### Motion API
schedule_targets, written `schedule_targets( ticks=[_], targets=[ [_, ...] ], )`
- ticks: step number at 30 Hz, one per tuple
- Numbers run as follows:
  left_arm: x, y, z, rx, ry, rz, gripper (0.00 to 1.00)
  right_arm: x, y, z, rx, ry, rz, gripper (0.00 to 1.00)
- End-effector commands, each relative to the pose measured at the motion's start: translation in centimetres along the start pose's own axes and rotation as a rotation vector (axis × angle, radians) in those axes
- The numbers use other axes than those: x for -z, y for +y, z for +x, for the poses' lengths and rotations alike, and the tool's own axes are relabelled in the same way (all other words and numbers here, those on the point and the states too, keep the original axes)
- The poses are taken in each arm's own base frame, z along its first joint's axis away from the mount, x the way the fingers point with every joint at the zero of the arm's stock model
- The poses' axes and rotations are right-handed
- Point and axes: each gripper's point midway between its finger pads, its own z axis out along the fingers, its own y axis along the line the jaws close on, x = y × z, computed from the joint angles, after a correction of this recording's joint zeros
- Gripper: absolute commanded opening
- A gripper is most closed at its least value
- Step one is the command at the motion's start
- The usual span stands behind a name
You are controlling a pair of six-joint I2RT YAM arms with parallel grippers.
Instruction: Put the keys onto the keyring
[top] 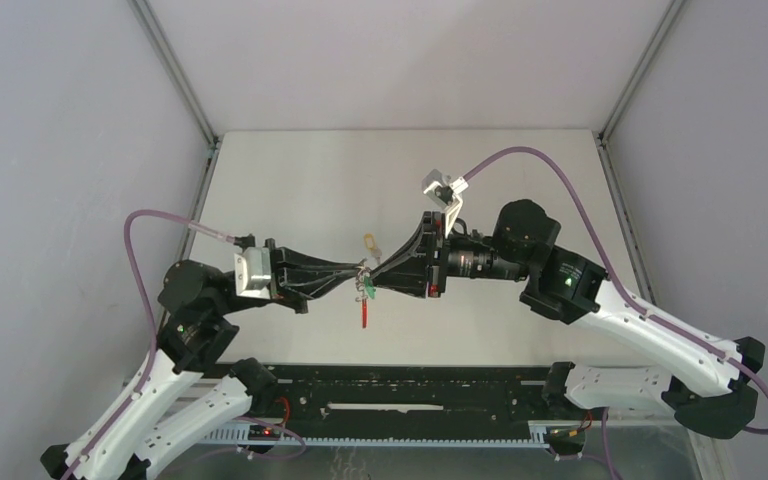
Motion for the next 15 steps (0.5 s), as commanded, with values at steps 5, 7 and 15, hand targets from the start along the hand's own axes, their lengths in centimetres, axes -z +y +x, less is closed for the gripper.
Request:
schedule_targets(
  ticks=[5, 7, 15],
  targets=[
    [0.0, -0.3, -2.4, -0.051, -0.069, 0.009, 0.00, 0.7, 0.9, -1.3, -0.021, -0.037, -0.042, 0.08],
    [0.1, -0.5, -2.5, -0.057, -0.071, 0.016, 0.00, 0.7, 0.8, -1.1, -0.024, -0.028, -0.040, 0.06],
    [0.1, -1.3, -2.4, -0.070, -0.066, 0.067, 0.00, 0.4, 0.6, -0.1, -0.050, 0.025, -0.070, 0.00]
  ],
)
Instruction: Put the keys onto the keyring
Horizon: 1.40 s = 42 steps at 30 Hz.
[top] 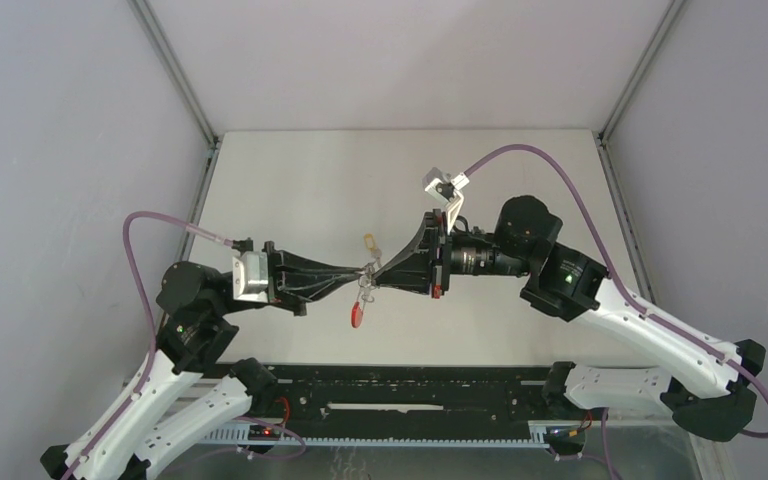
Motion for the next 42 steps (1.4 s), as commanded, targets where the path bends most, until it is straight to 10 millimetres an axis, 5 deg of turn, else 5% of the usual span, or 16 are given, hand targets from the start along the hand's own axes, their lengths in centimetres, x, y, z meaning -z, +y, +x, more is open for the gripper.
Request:
schedule_targets(
  ticks=[1, 22, 32, 42],
  targets=[
    [0.0, -0.9, -2.0, -0.059, -0.052, 0.045, 0.00, 0.0, 0.4, 0.4, -0.016, 0.028, -0.043, 0.00],
    [-0.1, -1.9, -2.1, -0.057, -0.047, 0.110, 0.00, -1.5, 0.6, 0.8, 0.001, 0.150, -0.085, 0.01],
    [0.0, -2.0, -1.8, -0.038, -0.034, 0.112, 0.00, 1.4, 1.9, -2.0, 0.200, 0.065, -0.036, 0.41],
    [-0.3, -1.7, -1.6, 0.046, -0.030, 0.093, 0.00, 1.3, 3.9, -1.8, 0.391, 0.061, -0.077, 0.45]
  ],
)
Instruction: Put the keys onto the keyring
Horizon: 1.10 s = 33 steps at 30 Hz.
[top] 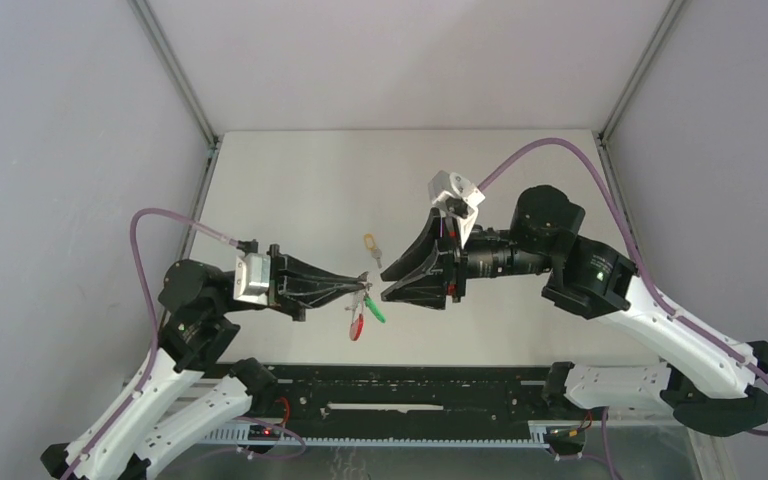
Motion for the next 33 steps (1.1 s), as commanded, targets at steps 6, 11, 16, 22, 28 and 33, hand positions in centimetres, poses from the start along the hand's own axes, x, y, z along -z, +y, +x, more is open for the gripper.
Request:
schedule_targets(
  ticks=[6, 11, 16, 22, 28, 33],
  targets=[
    [-0.3, -0.2, -2.0, 0.013, -0.041, 0.005, 0.00, -1.1, 0.3, -1.1, 0.184, 0.000, 0.020, 0.42],
    [-0.2, -0.3, -2.0, 0.014, -0.041, 0.011, 0.00, -1.2, -0.1, -1.1, 0.188, 0.007, 0.036, 0.40],
    [-0.3, -0.4, -2.1, 0.013, -0.043, 0.021, 0.00, -1.4, -0.5, -0.6, 0.184, 0.021, 0.048, 0.39],
    [-0.3, -0.5, -1.9, 0.016, -0.038, 0.029, 0.00, -1.6, -0.8, -0.4, 0.184, 0.025, 0.056, 0.36],
    [-0.4, -0.5, -1.7, 0.017, -0.032, 0.033, 0.00, -2.0, -0.7, -0.4, 0.180, 0.026, 0.047, 0.23],
    [-0.4, -0.4, -1.5, 0.018, -0.027, 0.032, 0.00, -2.0, -0.8, 0.0, 0.172, 0.054, 0.052, 0.00]
  ],
)
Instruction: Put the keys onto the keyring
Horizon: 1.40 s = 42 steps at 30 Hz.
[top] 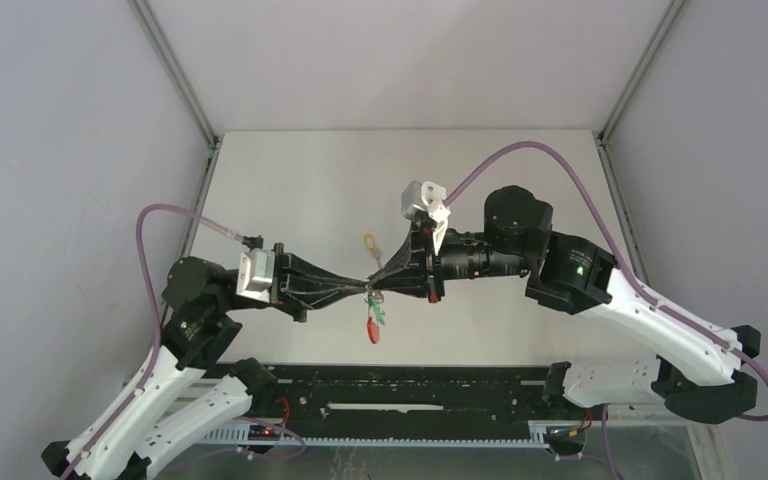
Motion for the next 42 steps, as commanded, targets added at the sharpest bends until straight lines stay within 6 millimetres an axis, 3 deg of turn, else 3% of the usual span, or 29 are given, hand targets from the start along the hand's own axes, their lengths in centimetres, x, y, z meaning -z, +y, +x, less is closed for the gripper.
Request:
schedule_targets(
  ticks=[1, 4, 8, 11, 19, 25, 33, 42],
  targets=[
    [-0.2, -0.3, -1.8, -0.041, -0.036, 0.018, 0.00, 0.3, 0.4, -1.6, 0.027, -0.023, 0.001, 0.00],
    [-0.2, -0.3, -0.8, -0.052, 0.004, 0.032, 0.01, 0.8, -0.1, -1.2, 0.027, 0.009, 0.042, 0.00],
    [0.4, -0.1, 1.1, -0.091, 0.088, 0.032, 0.27, 1.4, -0.7, 0.6, -0.002, 0.109, 0.092, 0.00],
    [0.9, 0.2, 2.4, -0.131, 0.167, 0.033, 0.33, 1.6, -0.8, 2.2, -0.013, 0.202, 0.109, 0.00],
    [1.1, 0.5, 3.5, -0.172, 0.236, 0.057, 0.30, 1.0, -0.5, 4.0, -0.020, 0.358, 0.099, 0.00],
    [1.3, -0.4, 4.0, -0.154, 0.245, 0.101, 0.23, 0.4, -0.4, 4.0, -0.017, 0.401, 0.092, 0.00],
    [1.8, -1.8, 4.3, -0.140, 0.262, 0.157, 0.23, -0.4, -0.9, 4.9, -0.026, 0.474, 0.100, 0.00],
    [2.1, -2.0, 4.5, -0.163, 0.275, 0.170, 0.24, -0.9, -0.5, 5.3, -0.029, 0.515, 0.077, 0.00]
  ],
)
